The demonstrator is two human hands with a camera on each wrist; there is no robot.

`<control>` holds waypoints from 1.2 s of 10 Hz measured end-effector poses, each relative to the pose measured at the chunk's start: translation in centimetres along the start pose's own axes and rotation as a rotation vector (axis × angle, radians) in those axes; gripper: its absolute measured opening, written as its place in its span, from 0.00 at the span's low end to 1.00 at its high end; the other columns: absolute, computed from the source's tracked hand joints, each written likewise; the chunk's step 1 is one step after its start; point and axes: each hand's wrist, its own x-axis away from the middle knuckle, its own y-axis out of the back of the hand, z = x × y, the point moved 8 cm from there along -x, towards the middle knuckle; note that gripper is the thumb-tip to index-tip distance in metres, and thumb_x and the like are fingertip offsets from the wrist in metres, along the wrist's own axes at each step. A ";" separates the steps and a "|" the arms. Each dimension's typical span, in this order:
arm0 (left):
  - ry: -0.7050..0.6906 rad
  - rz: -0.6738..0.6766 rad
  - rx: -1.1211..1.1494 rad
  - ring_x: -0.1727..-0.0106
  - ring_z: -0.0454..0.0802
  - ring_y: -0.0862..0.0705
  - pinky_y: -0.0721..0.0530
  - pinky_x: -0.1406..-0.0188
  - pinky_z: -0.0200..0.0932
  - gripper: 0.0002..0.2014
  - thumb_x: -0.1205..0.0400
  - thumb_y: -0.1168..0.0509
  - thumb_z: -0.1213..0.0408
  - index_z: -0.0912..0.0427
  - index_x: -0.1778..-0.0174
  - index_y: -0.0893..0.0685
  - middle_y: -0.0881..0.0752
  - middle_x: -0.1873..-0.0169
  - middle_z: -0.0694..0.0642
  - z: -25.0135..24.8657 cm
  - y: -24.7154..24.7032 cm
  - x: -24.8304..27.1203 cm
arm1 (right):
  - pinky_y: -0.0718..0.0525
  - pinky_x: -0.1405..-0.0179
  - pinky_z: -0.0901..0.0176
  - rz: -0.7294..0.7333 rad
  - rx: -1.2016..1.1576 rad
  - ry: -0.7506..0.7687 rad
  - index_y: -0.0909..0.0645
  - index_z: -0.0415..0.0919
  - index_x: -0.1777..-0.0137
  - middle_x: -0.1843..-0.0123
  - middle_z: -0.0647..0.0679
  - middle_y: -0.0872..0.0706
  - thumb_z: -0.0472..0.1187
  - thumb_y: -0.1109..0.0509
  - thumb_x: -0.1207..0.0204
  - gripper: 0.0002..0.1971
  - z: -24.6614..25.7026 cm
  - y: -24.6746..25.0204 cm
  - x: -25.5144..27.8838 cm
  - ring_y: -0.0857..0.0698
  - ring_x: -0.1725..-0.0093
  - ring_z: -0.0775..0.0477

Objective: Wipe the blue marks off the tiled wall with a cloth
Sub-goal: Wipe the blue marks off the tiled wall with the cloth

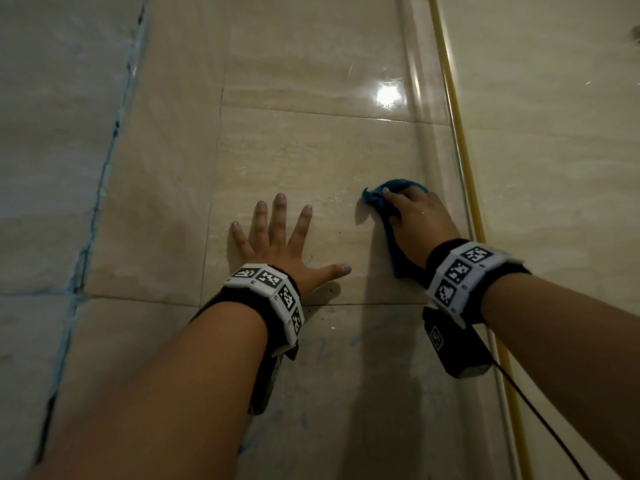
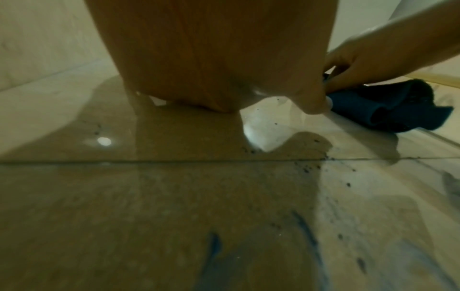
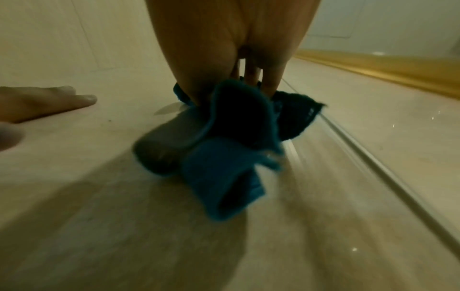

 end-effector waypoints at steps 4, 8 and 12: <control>0.011 -0.014 -0.001 0.23 0.58 0.80 0.76 0.29 0.70 0.49 0.30 0.57 0.20 0.38 0.24 0.78 0.84 0.26 0.51 0.0 0.1 0.0 | 0.24 0.38 0.47 -0.077 -0.064 0.077 0.29 0.43 0.26 0.31 0.40 0.28 0.39 0.36 0.19 0.21 1.4 1.7 -1.0 0.26 0.35 0.37; 0.016 -0.067 -0.033 0.23 0.60 0.80 0.75 0.29 0.71 0.47 0.26 0.55 0.24 0.40 0.24 0.79 0.84 0.26 0.52 0.0 0.1 0.1 | 0.44 0.23 0.51 0.063 0.051 0.078 0.44 0.49 0.17 0.15 0.46 0.45 0.37 0.47 0.16 0.27 2.0 0.0 -1.2 0.40 0.22 0.36; 0.008 -0.064 -0.031 0.23 0.60 0.79 0.74 0.29 0.71 0.47 0.26 0.56 0.24 0.40 0.23 0.78 0.83 0.25 0.53 0.0 0.1 0.1 | 0.42 0.23 0.50 0.018 0.005 -0.047 0.45 0.54 0.17 0.15 0.46 0.44 0.41 0.49 0.13 0.25 -0.7 -0.8 -2.0 0.39 0.22 0.34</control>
